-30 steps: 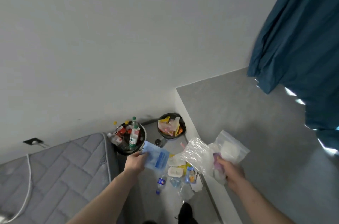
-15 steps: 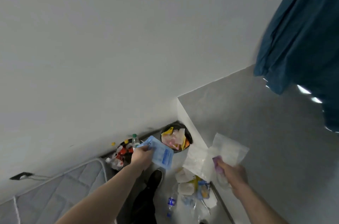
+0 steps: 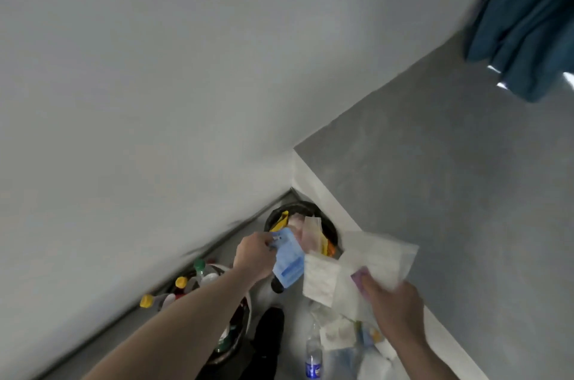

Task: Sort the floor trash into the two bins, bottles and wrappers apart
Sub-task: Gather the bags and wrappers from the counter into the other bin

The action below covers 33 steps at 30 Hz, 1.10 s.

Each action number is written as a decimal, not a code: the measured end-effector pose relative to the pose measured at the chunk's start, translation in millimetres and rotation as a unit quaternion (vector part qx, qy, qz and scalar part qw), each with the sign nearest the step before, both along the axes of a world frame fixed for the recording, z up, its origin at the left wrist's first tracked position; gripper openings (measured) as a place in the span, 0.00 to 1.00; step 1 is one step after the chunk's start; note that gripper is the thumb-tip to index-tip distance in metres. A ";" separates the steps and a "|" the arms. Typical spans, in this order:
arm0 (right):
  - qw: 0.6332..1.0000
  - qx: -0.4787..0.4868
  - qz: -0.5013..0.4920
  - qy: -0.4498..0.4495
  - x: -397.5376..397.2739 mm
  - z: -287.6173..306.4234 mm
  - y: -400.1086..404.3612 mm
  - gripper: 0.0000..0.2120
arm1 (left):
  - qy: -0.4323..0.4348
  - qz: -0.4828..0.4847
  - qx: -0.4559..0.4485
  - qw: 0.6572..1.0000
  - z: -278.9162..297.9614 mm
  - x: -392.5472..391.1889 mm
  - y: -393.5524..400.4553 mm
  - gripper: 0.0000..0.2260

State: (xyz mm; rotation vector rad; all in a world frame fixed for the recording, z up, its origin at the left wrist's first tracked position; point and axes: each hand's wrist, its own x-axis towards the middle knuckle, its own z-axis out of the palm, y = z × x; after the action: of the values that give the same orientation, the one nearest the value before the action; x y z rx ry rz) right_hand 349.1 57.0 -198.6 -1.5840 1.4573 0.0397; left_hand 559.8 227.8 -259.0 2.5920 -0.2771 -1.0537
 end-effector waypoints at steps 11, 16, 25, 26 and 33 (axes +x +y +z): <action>0.998 -0.021 0.053 0.025 64.6 -196.6 -2.2 0.16 | 0.069 -0.022 0.000 0.997 -223.8 57.4 -50.5 0.07; 0.997 -0.014 0.070 0.028 115.8 -237.0 -6.3 0.15 | 0.061 -0.019 0.025 0.998 -247.0 82.4 -21.7 0.07; 0.989 -0.038 0.128 0.058 168.4 -310.6 8.0 0.11 | 0.075 -0.087 -0.007 0.993 -285.5 83.2 -4.8 0.14; 0.988 -0.028 0.135 0.074 170.0 -324.4 9.8 0.14 | 0.084 -0.096 -0.007 0.992 -289.9 83.1 -6.9 0.16; 0.955 0.001 0.242 0.173 181.1 -370.2 14.3 0.41 | 0.061 -0.117 -0.035 0.991 -298.8 81.3 -12.9 0.21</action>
State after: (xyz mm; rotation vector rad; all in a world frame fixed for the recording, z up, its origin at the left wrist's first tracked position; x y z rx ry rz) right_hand 530.2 71.4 -568.8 -1.9703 1.2823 0.6301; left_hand 641.0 214.9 -557.8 2.4633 -0.5885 -1.2525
